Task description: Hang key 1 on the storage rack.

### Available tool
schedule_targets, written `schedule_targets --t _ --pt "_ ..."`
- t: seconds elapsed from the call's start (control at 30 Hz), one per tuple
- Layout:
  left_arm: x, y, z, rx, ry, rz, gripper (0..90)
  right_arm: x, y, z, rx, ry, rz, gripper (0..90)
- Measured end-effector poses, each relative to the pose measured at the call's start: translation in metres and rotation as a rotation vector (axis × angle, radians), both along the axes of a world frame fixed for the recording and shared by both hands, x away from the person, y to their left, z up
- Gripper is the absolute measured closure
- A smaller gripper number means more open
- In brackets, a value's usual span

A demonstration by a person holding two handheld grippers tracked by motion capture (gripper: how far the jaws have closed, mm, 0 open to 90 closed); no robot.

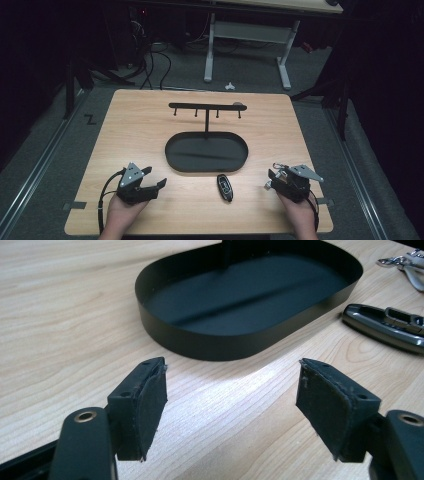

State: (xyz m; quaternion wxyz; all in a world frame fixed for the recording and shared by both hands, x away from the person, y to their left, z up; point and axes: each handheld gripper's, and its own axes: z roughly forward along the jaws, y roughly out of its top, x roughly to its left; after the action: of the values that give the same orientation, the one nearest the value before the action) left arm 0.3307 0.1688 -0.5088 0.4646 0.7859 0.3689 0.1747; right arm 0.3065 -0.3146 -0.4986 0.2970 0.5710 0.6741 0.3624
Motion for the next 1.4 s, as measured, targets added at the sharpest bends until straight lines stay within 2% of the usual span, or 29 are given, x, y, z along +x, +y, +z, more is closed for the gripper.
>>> schedule_targets --t 0.1,0.3,0.7,0.8,0.93,1.0,1.03,1.07,1.1,1.17,1.23,1.33,1.4 --pt "0.001 -0.002 -0.001 0.021 -0.013 0.0 28.8 0.001 -0.001 -0.003 -0.002 0.007 0.006 33.8" --pt "0.002 -0.006 -0.002 0.031 -0.012 -0.003 28.7 0.003 -0.003 -0.006 -0.009 0.012 0.022 32.9" --pt "0.002 -0.004 -0.005 0.02 -0.003 -0.011 28.5 0.004 -0.006 -0.007 -0.016 0.009 0.018 32.8" --pt "0.001 -0.004 -0.005 0.021 -0.013 -0.016 27.9 0.004 -0.005 -0.007 -0.028 0.008 0.017 32.8" --pt "0.0 -0.001 0.001 0.03 -0.01 -0.02 29.6 0.004 -0.005 -0.006 -0.041 -0.002 0.026 32.9" --pt "0.001 0.001 0.005 0.011 -0.008 -0.024 30.2 0.003 -0.007 -0.006 -0.04 -0.002 0.027 32.6" --pt "0.001 0.002 0.006 0.014 -0.002 -0.034 29.9 0.002 -0.007 -0.006 -0.037 -0.002 0.026 32.8" --pt "0.001 0.003 0.006 0.037 -0.002 -0.038 29.9 0.002 -0.008 -0.006 -0.036 -0.006 0.027 33.3" --pt "0.0 0.004 0.005 0.057 0.002 -0.039 29.9 0.001 -0.008 -0.006 -0.054 -0.006 0.031 33.4" --pt "0.0 0.008 0.003 0.07 0.008 -0.028 29.3 0.001 -0.009 -0.007 -0.08 -0.003 0.035 33.3" --pt "0.0 0.012 0.002 0.073 0.0 -0.02 28.4 0.0 -0.01 -0.007 -0.073 -0.001 0.03 31.9" --pt "-0.001 0.018 -0.001 0.074 -0.037 0.002 26.3 -0.002 -0.011 -0.005 -0.075 -0.008 0.028 30.8" --pt "0.0 0.022 -0.001 0.051 -0.049 0.014 26.2 -0.004 -0.011 -0.003 -0.081 -0.016 0.031 30.5"
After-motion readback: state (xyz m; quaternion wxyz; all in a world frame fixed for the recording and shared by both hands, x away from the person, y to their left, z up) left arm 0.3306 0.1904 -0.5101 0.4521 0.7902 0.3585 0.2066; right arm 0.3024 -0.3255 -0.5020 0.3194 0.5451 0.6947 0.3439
